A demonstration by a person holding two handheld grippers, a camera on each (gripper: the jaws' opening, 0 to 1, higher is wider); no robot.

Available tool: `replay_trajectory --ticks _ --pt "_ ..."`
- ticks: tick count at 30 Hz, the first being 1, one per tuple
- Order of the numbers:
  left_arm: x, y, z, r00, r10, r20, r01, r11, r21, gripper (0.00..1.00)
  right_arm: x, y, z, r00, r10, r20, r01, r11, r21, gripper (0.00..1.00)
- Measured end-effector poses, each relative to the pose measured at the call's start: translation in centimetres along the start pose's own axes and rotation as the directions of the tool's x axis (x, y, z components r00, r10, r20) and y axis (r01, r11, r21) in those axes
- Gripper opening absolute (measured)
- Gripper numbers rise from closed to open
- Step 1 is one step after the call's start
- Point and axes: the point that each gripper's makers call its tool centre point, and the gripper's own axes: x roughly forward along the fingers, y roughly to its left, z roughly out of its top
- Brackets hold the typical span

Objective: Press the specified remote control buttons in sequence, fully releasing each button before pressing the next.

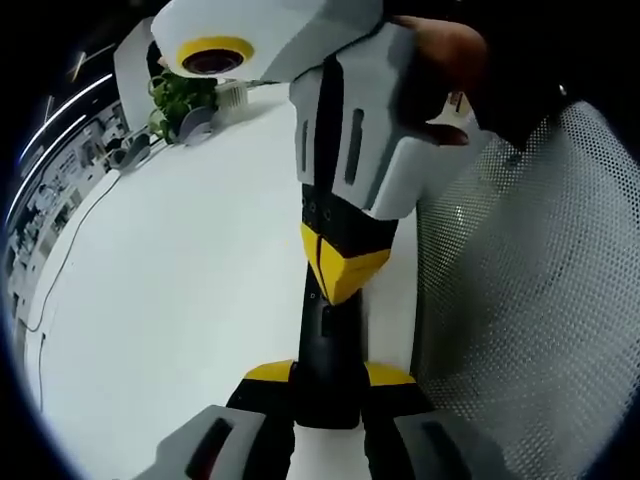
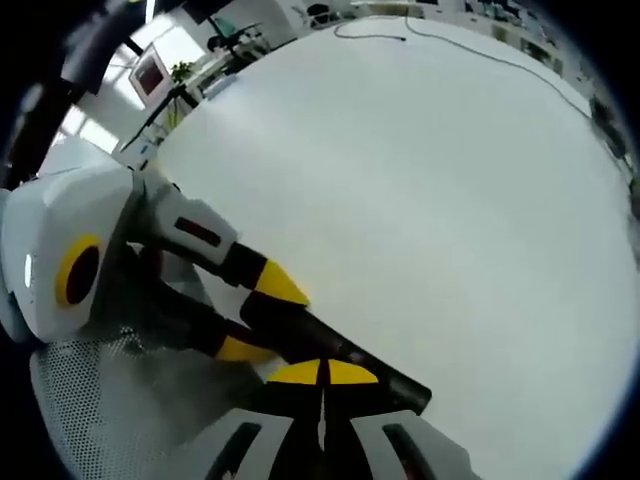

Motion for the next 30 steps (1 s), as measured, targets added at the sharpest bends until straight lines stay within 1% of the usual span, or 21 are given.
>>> replay_trajectory --ticks 1,3,4,5,8,13,17,21,26,30 --pt "0.01 0.01 -0.01 1.000 0.000 0.000 0.000 1.000 0.000 0.24 -0.06 -0.04 0.09 1.000 0.005 0.006 -0.005 1.000 0.008 0.00" --pt "0.02 0.02 -0.01 1.000 -0.001 -0.001 0.001 1.000 0.001 0.24 0.18 -0.10 -0.12 1.000 0.011 -0.003 -0.011 1.000 0.018 0.00" --pt "0.02 0.01 -0.01 1.000 -0.001 -0.001 0.001 1.000 0.001 0.24 0.40 -0.20 -0.45 1.000 -0.003 -0.023 0.003 1.000 0.005 0.00" --pt "0.02 0.01 -0.01 1.000 -0.002 -0.001 0.002 1.000 0.001 0.24 0.42 -0.04 -0.28 1.000 0.002 -0.014 -0.002 1.000 -0.006 0.00" --pt "0.00 0.01 0.00 1.000 -0.002 0.002 0.002 1.000 -0.001 0.24 0.30 -0.16 -0.34 1.000 -0.006 -0.019 0.006 1.000 -0.014 0.00" --pt "0.02 0.00 0.01 1.000 -0.003 -0.001 0.003 1.000 0.003 0.24 0.32 -0.34 -0.39 1.000 0.017 -0.008 -0.016 0.999 0.040 0.00" --pt "0.05 0.01 -0.01 1.000 -0.003 -0.003 0.003 1.000 0.003 0.24 0.36 -0.27 -0.40 1.000 0.020 -0.004 -0.019 0.998 0.057 0.00" --pt "-0.02 -0.05 0.00 1.000 -0.002 -0.003 0.002 1.000 0.002 0.24 0.31 -0.33 -0.38 0.999 0.038 -0.002 -0.038 0.996 0.083 0.00" --pt "0.01 -0.03 -0.03 1.000 0.000 -0.003 0.000 1.000 0.000 0.24 0.15 -0.30 -0.59 0.998 0.056 0.002 -0.055 0.986 0.156 0.00" --pt "0.01 -0.01 -0.02 1.000 -0.001 -0.001 0.001 1.000 -0.001 0.24 0.03 -0.20 -0.79 0.998 0.058 -0.011 -0.056 0.985 0.163 0.00"
